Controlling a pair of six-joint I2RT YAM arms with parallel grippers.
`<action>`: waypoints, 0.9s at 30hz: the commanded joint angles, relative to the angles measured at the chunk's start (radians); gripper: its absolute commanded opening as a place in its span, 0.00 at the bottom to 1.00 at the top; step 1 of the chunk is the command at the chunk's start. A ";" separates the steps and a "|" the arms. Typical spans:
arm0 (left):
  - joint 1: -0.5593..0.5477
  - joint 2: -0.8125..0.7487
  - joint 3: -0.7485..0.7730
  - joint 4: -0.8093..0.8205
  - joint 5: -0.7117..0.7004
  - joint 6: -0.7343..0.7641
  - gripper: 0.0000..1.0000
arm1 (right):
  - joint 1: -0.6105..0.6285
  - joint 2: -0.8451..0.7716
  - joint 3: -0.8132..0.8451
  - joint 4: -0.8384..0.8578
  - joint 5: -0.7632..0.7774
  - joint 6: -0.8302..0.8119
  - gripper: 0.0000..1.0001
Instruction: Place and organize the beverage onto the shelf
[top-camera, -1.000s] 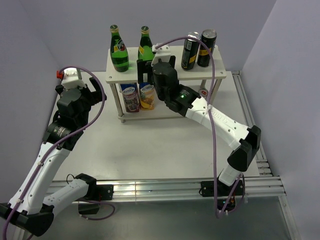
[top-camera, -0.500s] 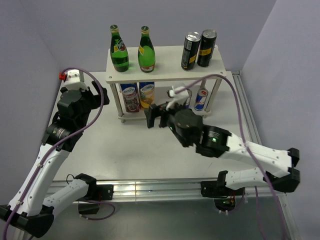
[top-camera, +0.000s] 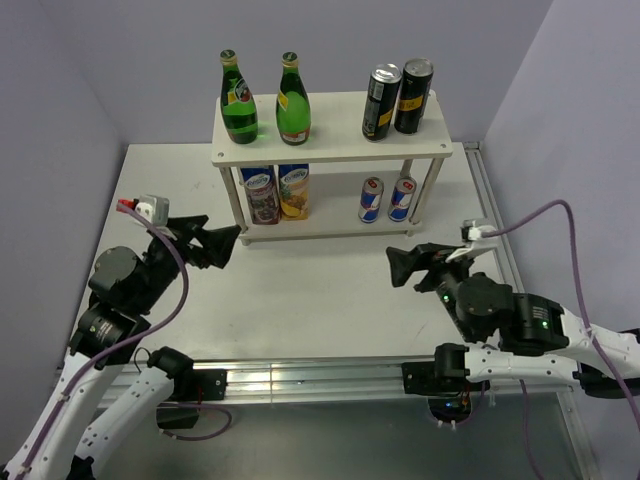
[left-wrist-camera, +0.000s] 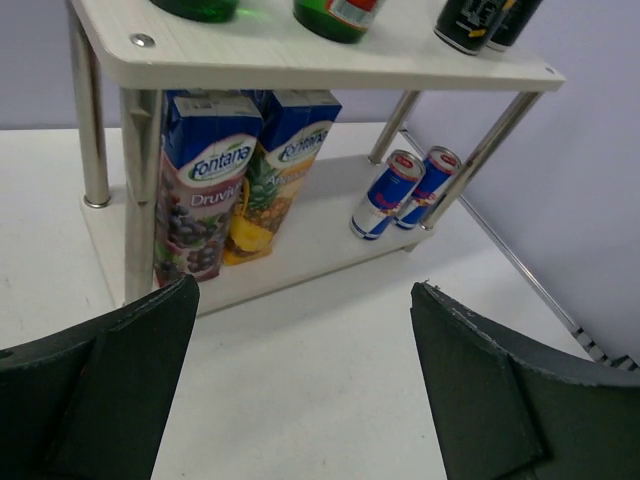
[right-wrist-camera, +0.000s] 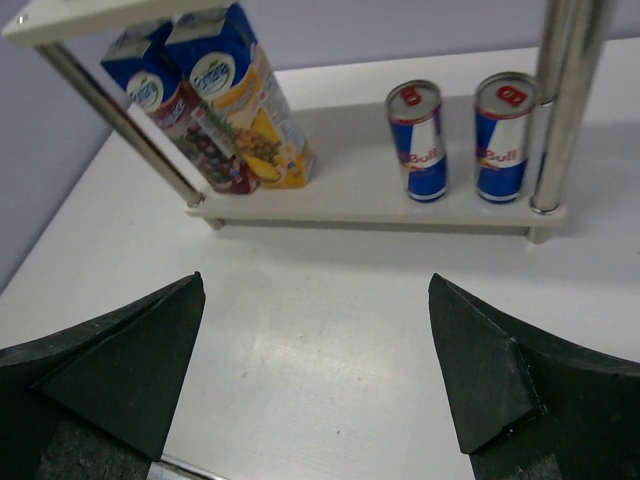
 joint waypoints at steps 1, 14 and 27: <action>0.007 0.039 0.055 0.016 -0.067 0.010 0.93 | 0.006 -0.060 0.014 -0.074 0.098 0.020 1.00; 0.033 0.056 0.044 -0.001 -0.126 0.033 0.92 | 0.006 -0.114 0.006 -0.082 0.118 0.018 1.00; 0.034 0.061 0.041 -0.004 -0.129 0.040 0.92 | 0.006 -0.108 -0.006 -0.058 0.124 -0.009 1.00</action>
